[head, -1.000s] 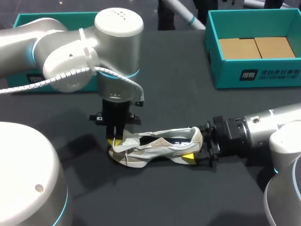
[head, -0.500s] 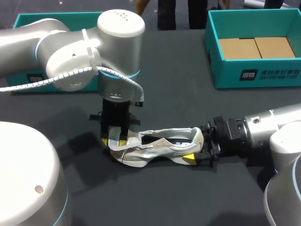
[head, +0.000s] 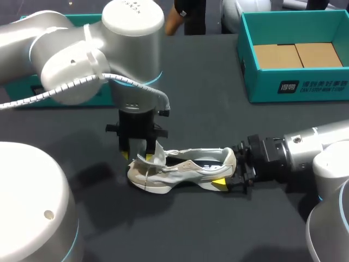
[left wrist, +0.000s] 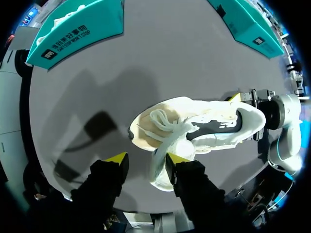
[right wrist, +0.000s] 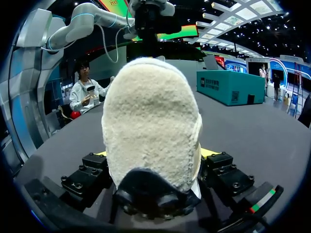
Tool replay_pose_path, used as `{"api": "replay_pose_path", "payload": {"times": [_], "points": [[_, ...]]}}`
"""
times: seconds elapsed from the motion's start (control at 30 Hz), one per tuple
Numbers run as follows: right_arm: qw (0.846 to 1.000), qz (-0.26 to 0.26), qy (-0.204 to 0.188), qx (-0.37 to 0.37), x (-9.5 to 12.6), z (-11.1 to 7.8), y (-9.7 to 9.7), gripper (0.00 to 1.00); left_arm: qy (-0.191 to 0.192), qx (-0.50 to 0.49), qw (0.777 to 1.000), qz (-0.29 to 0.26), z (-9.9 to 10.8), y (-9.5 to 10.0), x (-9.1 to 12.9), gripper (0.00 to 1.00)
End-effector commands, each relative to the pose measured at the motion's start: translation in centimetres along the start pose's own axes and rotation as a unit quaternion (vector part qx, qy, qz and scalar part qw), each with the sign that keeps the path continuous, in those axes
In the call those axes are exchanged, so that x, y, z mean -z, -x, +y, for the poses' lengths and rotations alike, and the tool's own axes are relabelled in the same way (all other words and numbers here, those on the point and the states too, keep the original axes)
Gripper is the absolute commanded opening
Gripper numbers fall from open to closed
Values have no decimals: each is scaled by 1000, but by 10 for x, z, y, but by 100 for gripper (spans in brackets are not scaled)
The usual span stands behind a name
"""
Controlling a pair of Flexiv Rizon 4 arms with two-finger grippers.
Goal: Take the shoe out of the shoebox, open the shoe tongue, remove and reinsert the insole, then place the shoe into the shoebox
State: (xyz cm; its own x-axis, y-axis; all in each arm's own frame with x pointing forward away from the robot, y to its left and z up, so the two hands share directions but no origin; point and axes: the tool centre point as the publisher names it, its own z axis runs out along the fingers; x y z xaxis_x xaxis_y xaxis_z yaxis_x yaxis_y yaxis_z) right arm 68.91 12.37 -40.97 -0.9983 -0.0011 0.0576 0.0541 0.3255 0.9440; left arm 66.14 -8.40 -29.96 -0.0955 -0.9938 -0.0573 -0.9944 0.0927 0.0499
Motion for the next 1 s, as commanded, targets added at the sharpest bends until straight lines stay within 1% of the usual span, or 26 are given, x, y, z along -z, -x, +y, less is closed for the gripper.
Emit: {"api": "replay_pose_path", "payload": {"times": [0.03, 0.1, 0.2, 0.33, 0.6, 0.77, 1.0], "points": [[1000, 0, -2, 0, 0, -1, 0, 0, -20, -4, 1000, 9, 2, 3, 10, 52], [1000, 0, -2, 0, 0, -1, 0, 0, -26, -9, 999, 17, -1, 0, 13, 53], [1000, 0, -2, 0, 0, -1, 0, 0, -34, -17, 999, 28, -5, -4, 18, 51], [1000, 0, -2, 0, 0, -1, 0, 0, -50, -32, 997, 46, -7, -9, 27, 55], [1000, 0, -2, 0, 0, -1, 0, 0, -78, -70, 991, 80, -13, -24, 44, 55], [1000, 0, -2, 0, 0, -1, 0, 0, -105, -114, 982, 105, -16, -39, 58, 53], [1000, 0, -2, 0, 0, -1, 0, 0, -123, -171, 969, 129, -18, -59, 74, 50]]}}
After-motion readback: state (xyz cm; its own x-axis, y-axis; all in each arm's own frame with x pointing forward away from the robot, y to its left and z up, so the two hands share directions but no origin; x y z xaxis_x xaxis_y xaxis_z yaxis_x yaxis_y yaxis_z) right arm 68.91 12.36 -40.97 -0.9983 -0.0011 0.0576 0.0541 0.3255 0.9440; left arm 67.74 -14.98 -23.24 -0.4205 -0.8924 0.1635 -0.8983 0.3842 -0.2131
